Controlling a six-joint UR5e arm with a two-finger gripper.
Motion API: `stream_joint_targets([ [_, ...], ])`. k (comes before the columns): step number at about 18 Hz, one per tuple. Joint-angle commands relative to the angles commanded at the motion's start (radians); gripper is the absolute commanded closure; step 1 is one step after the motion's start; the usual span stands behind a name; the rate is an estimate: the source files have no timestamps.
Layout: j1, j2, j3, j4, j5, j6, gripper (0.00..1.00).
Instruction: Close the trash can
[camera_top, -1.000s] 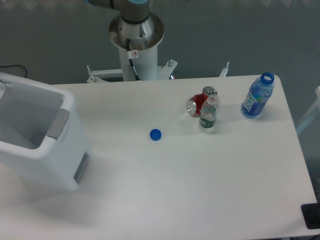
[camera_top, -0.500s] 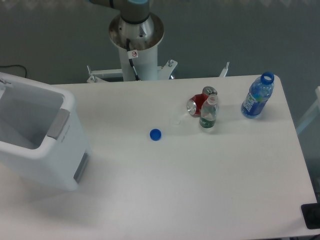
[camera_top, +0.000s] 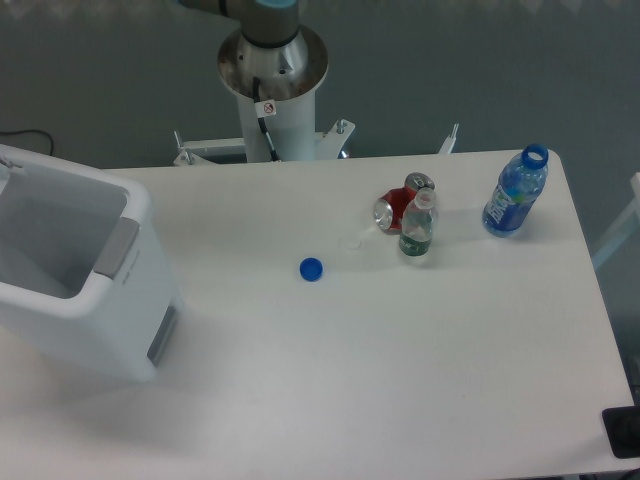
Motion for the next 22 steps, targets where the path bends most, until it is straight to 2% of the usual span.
stream_joint_targets([
  [3,0.012,0.006,0.002,0.002,0.0,-0.003,1.0],
  [5,0.055,0.011,0.0,0.002,-0.003,-0.003,1.0],
  [12,0.126,-0.002,-0.012,0.003,-0.009,-0.008,1.0],
  [22,0.17,-0.014,-0.058,0.006,-0.014,-0.006,1.0],
])
